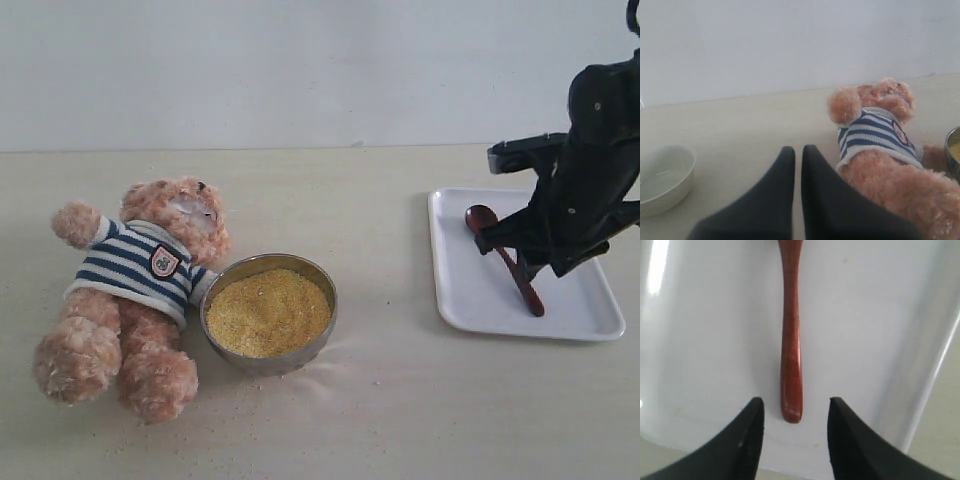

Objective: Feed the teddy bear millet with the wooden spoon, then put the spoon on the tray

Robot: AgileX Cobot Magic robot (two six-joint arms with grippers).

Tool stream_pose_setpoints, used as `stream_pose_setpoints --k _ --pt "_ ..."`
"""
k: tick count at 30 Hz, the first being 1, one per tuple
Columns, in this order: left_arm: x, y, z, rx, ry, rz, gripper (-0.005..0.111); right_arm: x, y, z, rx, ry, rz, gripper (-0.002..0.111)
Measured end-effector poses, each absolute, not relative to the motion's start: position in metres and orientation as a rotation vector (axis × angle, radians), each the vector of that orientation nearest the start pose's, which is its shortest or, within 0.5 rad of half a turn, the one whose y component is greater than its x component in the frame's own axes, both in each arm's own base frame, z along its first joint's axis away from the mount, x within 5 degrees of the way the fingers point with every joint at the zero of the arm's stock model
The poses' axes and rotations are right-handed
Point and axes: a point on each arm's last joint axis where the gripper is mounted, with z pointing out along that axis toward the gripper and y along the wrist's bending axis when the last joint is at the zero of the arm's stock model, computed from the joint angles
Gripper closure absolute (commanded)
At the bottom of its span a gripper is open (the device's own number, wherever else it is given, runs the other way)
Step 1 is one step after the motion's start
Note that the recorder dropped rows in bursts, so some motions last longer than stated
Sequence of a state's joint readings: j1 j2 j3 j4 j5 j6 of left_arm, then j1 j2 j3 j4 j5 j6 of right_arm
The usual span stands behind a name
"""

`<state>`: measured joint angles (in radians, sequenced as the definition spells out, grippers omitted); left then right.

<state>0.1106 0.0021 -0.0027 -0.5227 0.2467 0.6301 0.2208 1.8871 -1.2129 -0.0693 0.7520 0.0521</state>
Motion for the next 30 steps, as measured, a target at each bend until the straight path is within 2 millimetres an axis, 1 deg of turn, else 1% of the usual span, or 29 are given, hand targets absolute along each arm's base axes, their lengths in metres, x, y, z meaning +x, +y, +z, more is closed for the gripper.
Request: stream_pose_setpoints --k 1,3,4,6,8,9,13,16,18,21,23,25,27,30 --pt "0.056 -0.005 0.195 0.100 1.694 0.069 0.102 0.356 0.076 0.177 -0.287 2.845 -0.018 0.082" --pt "0.056 -0.005 0.195 0.100 1.694 0.069 0.102 0.345 0.072 0.189 -0.223 2.730 -0.007 0.105" --pt "0.056 -0.005 0.195 0.100 1.694 0.069 0.102 0.338 0.070 0.196 -0.180 2.672 0.004 0.108" --pt "0.056 -0.005 0.195 0.100 1.694 0.069 0.102 0.319 0.066 0.198 -0.126 2.550 0.043 0.108" --pt "0.056 -0.005 0.195 0.100 1.694 0.069 0.102 0.295 0.062 0.190 -0.106 2.473 0.094 0.108" --pt "0.056 -0.005 0.195 0.100 1.694 0.069 0.102 0.281 0.061 0.192 -0.100 2.411 0.129 0.108" --pt "0.056 -0.005 0.195 0.100 1.694 0.069 0.102 0.233 0.055 0.195 -0.136 2.192 0.225 0.108" --pt "0.056 -0.005 0.195 0.100 1.694 0.069 0.102 0.199 0.049 0.204 -0.170 2.031 0.244 0.108" --pt "0.056 -0.005 0.195 0.100 1.694 0.069 0.102 0.179 0.043 0.214 -0.134 1.923 0.247 0.108" --pt "0.056 -0.005 0.195 0.100 1.694 0.069 0.102 0.152 0.031 0.230 -0.028 1.770 0.249 0.108" --pt "0.056 -0.005 0.195 0.100 1.694 0.069 0.102 0.134 0.023 0.238 0.000 1.670 0.222 0.108" --pt "0.056 -0.005 0.195 0.100 1.694 0.069 0.102 0.119 0.017 0.242 -0.017 1.588 0.170 0.108" --pt "0.056 -0.005 0.195 0.100 1.694 0.069 0.102 0.107 0.012 0.244 0.005 1.518 0.156 0.108" --pt "0.056 -0.005 0.195 0.100 1.694 0.069 0.102 0.093 0.007 0.244 0.041 1.446 0.150 0.108"
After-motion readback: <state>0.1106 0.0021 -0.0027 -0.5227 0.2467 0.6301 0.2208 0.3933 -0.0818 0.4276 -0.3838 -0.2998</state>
